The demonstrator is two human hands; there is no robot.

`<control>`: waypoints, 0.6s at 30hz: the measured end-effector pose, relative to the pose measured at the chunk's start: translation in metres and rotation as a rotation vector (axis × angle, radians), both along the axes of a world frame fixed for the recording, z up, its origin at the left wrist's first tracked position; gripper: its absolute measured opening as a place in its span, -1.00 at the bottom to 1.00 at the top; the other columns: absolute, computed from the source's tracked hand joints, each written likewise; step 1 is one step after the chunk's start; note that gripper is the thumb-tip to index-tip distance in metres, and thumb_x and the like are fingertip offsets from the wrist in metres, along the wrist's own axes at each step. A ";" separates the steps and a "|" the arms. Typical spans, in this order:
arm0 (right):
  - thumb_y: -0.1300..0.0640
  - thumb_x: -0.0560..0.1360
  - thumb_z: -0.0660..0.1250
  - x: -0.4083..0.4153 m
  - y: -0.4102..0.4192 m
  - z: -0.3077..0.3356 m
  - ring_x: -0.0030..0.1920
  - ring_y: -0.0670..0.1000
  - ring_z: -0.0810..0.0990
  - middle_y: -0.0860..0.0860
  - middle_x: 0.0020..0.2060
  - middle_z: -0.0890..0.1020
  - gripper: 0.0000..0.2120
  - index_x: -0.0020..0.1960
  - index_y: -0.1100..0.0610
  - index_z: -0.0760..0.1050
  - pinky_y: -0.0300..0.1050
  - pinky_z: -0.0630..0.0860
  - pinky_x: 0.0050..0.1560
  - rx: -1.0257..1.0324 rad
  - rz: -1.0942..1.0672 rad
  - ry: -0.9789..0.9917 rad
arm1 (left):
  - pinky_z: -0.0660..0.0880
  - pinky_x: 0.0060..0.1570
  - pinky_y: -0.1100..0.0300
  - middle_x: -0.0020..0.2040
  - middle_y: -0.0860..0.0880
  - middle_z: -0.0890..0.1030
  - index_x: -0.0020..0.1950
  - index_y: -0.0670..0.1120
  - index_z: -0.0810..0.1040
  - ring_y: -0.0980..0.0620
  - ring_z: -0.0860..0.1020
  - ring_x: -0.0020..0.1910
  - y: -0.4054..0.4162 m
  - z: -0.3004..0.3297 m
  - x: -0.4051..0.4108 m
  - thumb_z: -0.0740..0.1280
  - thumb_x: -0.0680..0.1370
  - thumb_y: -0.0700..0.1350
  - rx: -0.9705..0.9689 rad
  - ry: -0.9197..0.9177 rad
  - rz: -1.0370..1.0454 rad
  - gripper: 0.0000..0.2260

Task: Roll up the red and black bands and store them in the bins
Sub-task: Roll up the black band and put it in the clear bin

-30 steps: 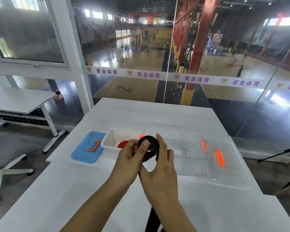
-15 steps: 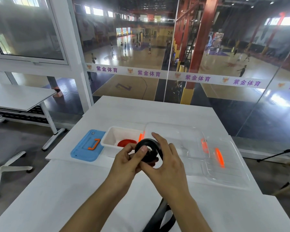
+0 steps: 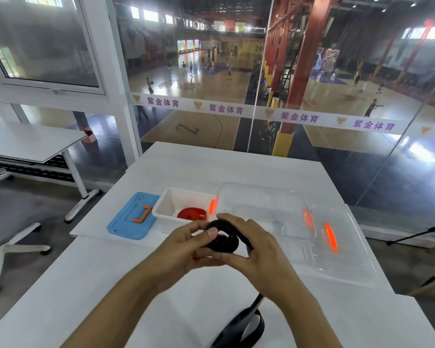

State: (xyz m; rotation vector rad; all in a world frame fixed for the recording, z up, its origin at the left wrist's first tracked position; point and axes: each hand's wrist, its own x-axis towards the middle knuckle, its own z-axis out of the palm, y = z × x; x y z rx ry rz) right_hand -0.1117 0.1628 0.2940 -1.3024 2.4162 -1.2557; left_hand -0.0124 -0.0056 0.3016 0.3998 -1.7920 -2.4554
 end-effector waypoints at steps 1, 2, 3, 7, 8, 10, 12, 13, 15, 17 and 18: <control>-0.18 0.45 0.51 -0.001 0.003 0.005 -0.05 -0.15 0.54 -0.16 -0.04 0.58 -0.39 0.39 -0.51 0.32 -0.30 0.44 -0.01 0.029 0.041 0.004 | 0.64 0.10 -0.05 0.16 -0.25 0.69 0.33 -0.18 0.56 -0.23 0.68 0.14 -0.006 0.006 0.001 0.41 0.57 -0.07 -0.072 0.002 -0.034 -0.64; -0.17 0.44 0.52 -0.002 0.004 0.010 -0.08 -0.16 0.51 -0.19 -0.09 0.57 -0.37 0.39 -0.52 0.33 -0.33 0.40 -0.03 0.053 0.078 0.006 | 0.64 0.09 -0.05 0.15 -0.21 0.70 0.29 -0.14 0.60 -0.20 0.68 0.14 -0.011 0.012 0.001 0.43 0.56 -0.06 -0.157 0.002 -0.062 -0.67; -0.15 0.43 0.54 -0.002 0.005 0.013 -0.10 -0.16 0.50 -0.21 -0.13 0.55 -0.35 0.39 -0.52 0.33 -0.34 0.38 -0.05 0.070 0.105 0.009 | 0.65 0.07 -0.03 0.14 -0.17 0.72 0.26 -0.10 0.64 -0.15 0.69 0.14 -0.014 0.020 0.001 0.47 0.54 -0.03 -0.241 -0.006 -0.091 -0.68; -0.12 0.38 0.59 -0.002 0.004 0.017 -0.07 -0.09 0.52 -0.15 -0.16 0.53 -0.28 0.40 -0.51 0.34 -0.23 0.48 0.01 0.065 0.142 0.010 | 0.64 -0.06 0.19 0.01 -0.03 0.76 0.15 -0.04 0.71 0.03 0.73 0.05 -0.015 0.040 -0.001 0.53 0.44 -0.01 -0.474 -0.085 -0.116 -0.70; -0.12 0.37 0.60 -0.002 0.004 0.017 -0.07 -0.11 0.52 -0.18 -0.16 0.52 -0.27 0.41 -0.49 0.34 -0.27 0.46 0.00 0.060 0.138 0.006 | 0.63 -0.09 0.24 -0.02 -0.01 0.77 0.13 -0.04 0.71 0.06 0.73 0.02 -0.013 0.041 -0.002 0.52 0.46 -0.06 -0.501 -0.090 -0.102 -0.74; -0.14 0.37 0.59 -0.001 0.003 0.015 -0.07 -0.14 0.50 -0.22 -0.17 0.49 -0.24 0.45 -0.47 0.31 -0.30 0.45 0.00 0.060 0.115 0.013 | 0.61 -0.13 0.31 -0.05 0.03 0.77 0.10 -0.02 0.73 0.12 0.73 -0.02 -0.010 0.039 -0.002 0.51 0.49 -0.10 -0.542 -0.086 -0.057 -0.81; -0.15 0.38 0.57 0.001 0.002 0.014 -0.07 -0.12 0.50 -0.20 -0.12 0.52 -0.22 0.47 -0.47 0.27 -0.26 0.48 0.03 0.061 0.086 0.011 | 0.60 -0.16 0.36 -0.09 0.03 0.77 0.05 -0.03 0.74 0.13 0.73 -0.06 -0.007 0.033 -0.002 0.52 0.47 -0.11 -0.551 -0.065 0.044 -0.84; -0.15 0.39 0.57 0.001 0.001 0.013 -0.06 -0.10 0.51 -0.19 -0.06 0.56 -0.23 0.47 -0.47 0.27 -0.25 0.50 0.04 0.049 0.075 -0.003 | 0.60 -0.15 0.34 -0.10 0.00 0.77 0.03 -0.06 0.75 0.09 0.74 -0.08 -0.005 0.029 -0.003 0.53 0.46 -0.14 -0.529 -0.043 0.096 -0.84; -0.13 0.40 0.56 0.003 0.000 0.014 -0.07 -0.08 0.53 -0.19 0.00 0.60 -0.26 0.44 -0.47 0.27 -0.23 0.53 0.02 0.026 0.057 -0.027 | 0.63 -0.12 0.27 -0.11 -0.07 0.77 0.01 -0.11 0.75 0.00 0.75 -0.09 -0.002 0.024 -0.005 0.54 0.45 -0.21 -0.454 0.011 0.174 -0.85; -0.13 0.41 0.55 0.007 -0.001 0.017 -0.14 -0.09 0.51 -0.20 -0.09 0.58 -0.25 0.44 -0.48 0.23 -0.22 0.54 -0.04 0.024 0.033 -0.020 | 0.64 -0.14 0.24 -0.11 -0.10 0.77 -0.01 -0.11 0.75 -0.03 0.75 -0.10 0.002 0.023 -0.007 0.53 0.42 -0.21 -0.354 0.057 0.235 -0.84; -0.13 0.42 0.53 0.009 -0.002 0.018 -0.18 -0.09 0.49 -0.21 -0.14 0.56 -0.23 0.46 -0.49 0.19 -0.23 0.53 -0.06 0.029 0.015 -0.021 | 0.64 -0.14 0.24 -0.10 -0.10 0.77 0.00 -0.11 0.75 -0.03 0.75 -0.10 0.004 0.023 -0.008 0.53 0.40 -0.17 -0.317 0.079 0.259 -0.81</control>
